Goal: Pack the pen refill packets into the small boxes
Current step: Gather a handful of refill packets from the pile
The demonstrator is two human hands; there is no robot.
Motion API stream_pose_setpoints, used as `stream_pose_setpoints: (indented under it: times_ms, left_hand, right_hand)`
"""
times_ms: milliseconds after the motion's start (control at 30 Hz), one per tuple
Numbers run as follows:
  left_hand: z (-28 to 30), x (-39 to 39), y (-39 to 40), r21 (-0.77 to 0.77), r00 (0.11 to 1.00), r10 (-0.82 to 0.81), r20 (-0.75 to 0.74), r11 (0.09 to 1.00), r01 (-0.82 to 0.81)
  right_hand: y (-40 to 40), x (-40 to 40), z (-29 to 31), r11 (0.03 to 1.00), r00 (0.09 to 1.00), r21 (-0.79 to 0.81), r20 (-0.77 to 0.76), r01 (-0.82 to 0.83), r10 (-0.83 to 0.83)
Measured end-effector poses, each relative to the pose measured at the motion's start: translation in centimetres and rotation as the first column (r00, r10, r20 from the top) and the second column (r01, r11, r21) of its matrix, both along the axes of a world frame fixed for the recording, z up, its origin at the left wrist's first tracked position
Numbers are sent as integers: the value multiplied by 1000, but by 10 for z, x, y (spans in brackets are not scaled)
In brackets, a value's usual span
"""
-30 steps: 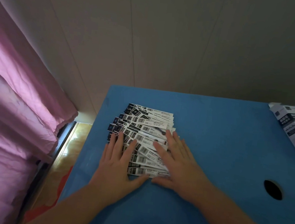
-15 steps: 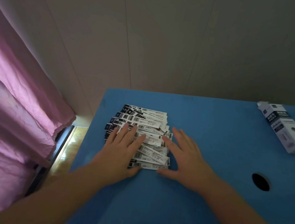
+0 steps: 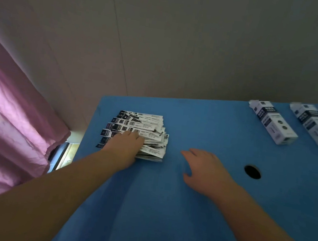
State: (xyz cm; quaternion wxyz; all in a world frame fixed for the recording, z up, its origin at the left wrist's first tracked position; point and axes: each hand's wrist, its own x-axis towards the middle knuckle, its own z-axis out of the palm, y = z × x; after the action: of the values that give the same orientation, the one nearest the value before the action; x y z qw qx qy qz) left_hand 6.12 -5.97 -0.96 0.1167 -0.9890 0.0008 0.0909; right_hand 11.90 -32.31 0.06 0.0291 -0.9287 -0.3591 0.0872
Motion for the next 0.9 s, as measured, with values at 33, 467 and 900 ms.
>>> stream_pose_setpoints:
  times_ms: [33, 467, 900]
  left_hand:
    - [-1, -1, -1, -26, 1000, 11, 20, 1000, -11]
    - [-2, -19, 3, -208, 974, 61, 220, 978, -14]
    - [12, -38, 1, -366, 950, 192, 248, 926, -92]
  right_hand:
    - [-3, -4, 1, 1000, 1000, -2, -8, 3, -3]
    - [-20, -28, 10, 999, 999, 28, -36, 28, -27]
    - [-17, -35, 27, 999, 997, -5, -56, 46, -46]
